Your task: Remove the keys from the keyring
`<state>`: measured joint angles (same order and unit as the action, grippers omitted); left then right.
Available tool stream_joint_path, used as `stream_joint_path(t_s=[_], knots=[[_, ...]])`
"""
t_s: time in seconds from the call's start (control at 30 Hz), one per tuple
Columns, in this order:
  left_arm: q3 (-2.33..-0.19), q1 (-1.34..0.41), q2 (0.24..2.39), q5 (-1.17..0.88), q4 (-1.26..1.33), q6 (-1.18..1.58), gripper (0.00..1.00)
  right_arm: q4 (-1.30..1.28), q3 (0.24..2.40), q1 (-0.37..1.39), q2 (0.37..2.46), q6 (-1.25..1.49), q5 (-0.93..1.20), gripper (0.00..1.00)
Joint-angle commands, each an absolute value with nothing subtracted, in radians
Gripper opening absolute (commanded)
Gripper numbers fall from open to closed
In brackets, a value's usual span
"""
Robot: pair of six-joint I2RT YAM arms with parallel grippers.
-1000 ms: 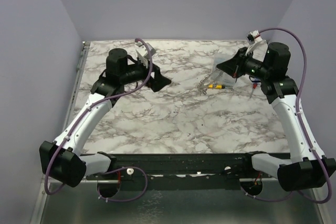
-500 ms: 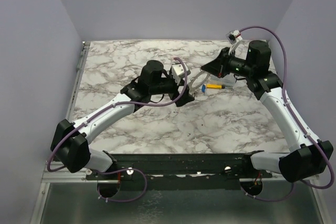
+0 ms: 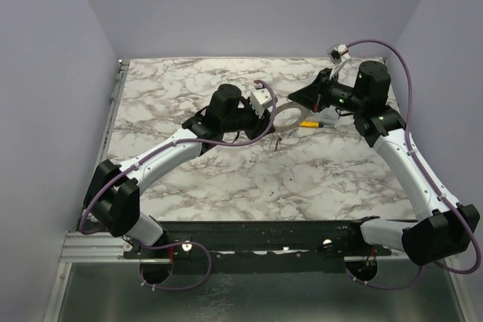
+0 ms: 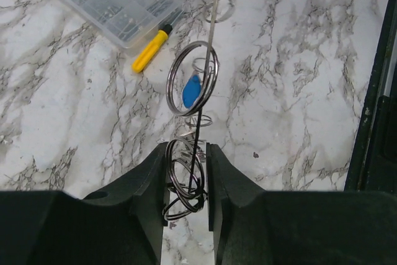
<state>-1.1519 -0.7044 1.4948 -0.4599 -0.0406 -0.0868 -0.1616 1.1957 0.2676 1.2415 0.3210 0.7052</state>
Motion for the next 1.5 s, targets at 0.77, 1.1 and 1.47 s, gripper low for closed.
stream_joint_path(t_s=[0.77, 1.1, 1.47], knots=[[-1.148, -0.516, 1.489, -0.738, 0.128, 0.301, 0.00, -0.210, 1.083, 0.263, 1.210, 0.101, 0.826, 1.00], [-1.094, -0.477, 1.470, -0.861, 0.314, 0.490, 0.00, 0.049, 0.871, 0.262, 1.242, 0.016, 0.882, 1.00], [-1.065, -0.456, 1.464, -0.885, 0.458, 0.623, 0.00, 0.630, 0.709, 0.262, 1.343, 0.418, 1.124, 0.78]])
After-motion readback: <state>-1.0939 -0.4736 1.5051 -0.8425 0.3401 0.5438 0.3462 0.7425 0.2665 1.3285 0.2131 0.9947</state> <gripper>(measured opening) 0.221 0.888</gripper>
